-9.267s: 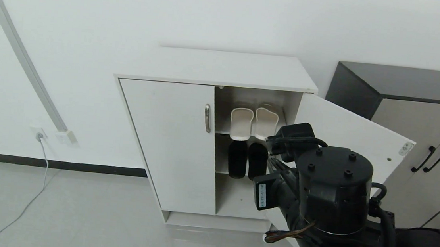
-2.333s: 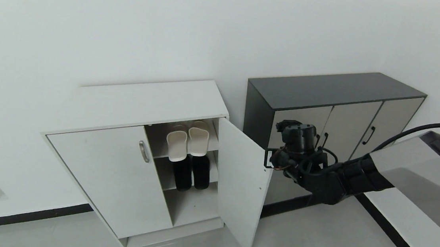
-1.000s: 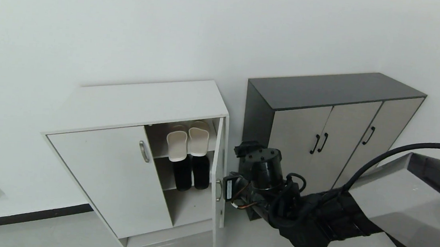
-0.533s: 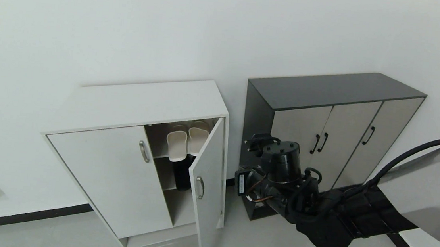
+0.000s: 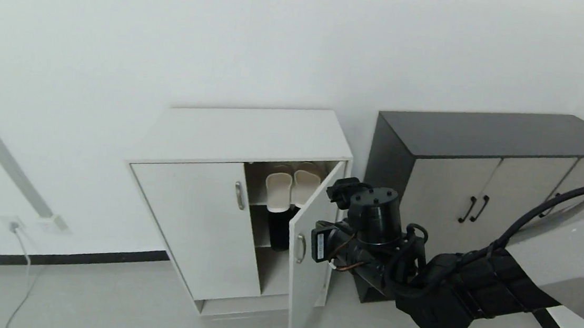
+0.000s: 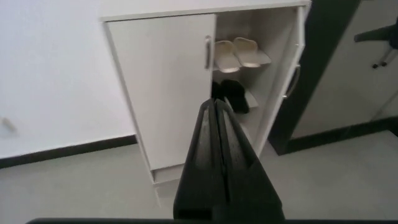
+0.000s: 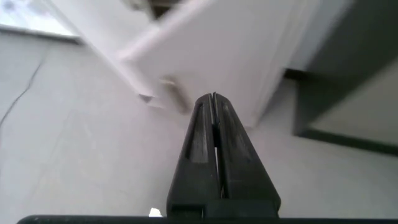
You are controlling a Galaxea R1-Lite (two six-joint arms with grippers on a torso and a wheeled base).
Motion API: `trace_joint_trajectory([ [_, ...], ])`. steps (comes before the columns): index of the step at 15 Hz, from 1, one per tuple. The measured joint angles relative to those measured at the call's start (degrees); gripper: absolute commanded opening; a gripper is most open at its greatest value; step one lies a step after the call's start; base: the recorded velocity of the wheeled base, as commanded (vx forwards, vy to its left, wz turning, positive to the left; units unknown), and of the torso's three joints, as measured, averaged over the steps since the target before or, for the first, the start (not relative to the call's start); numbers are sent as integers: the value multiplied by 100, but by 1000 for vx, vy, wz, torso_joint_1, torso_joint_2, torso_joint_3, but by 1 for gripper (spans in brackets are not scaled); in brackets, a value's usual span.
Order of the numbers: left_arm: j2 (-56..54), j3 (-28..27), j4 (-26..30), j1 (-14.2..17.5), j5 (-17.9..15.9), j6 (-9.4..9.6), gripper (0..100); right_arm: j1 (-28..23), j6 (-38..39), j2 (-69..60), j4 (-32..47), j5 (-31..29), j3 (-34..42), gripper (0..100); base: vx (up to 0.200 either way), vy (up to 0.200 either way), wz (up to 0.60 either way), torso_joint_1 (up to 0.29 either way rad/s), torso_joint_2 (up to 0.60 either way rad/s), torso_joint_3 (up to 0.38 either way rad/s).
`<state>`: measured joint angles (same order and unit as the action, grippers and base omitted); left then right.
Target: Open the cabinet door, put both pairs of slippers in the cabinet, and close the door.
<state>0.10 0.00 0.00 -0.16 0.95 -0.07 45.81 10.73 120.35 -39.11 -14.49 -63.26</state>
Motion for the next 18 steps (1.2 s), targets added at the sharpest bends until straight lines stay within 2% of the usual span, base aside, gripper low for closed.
trace_joint_trajectory([
  [10, 0, 0, 5, -2, -17, 18, 0, -199, -17, -105, -167, -112, 124, 0, 0, 0, 0, 0, 0, 0],
  [14, 0, 0, 2, 0, -20, 18, 0, -452, -41, -566, -156, -222, 841, 0, 0, 0, 0, 0, 0, 0],
  [18, 0, -7, 7, -2, -20, 23, 0, -629, -20, -946, -312, -222, 1698, 0, 200, 0, 0, 4, 2, 4],
])
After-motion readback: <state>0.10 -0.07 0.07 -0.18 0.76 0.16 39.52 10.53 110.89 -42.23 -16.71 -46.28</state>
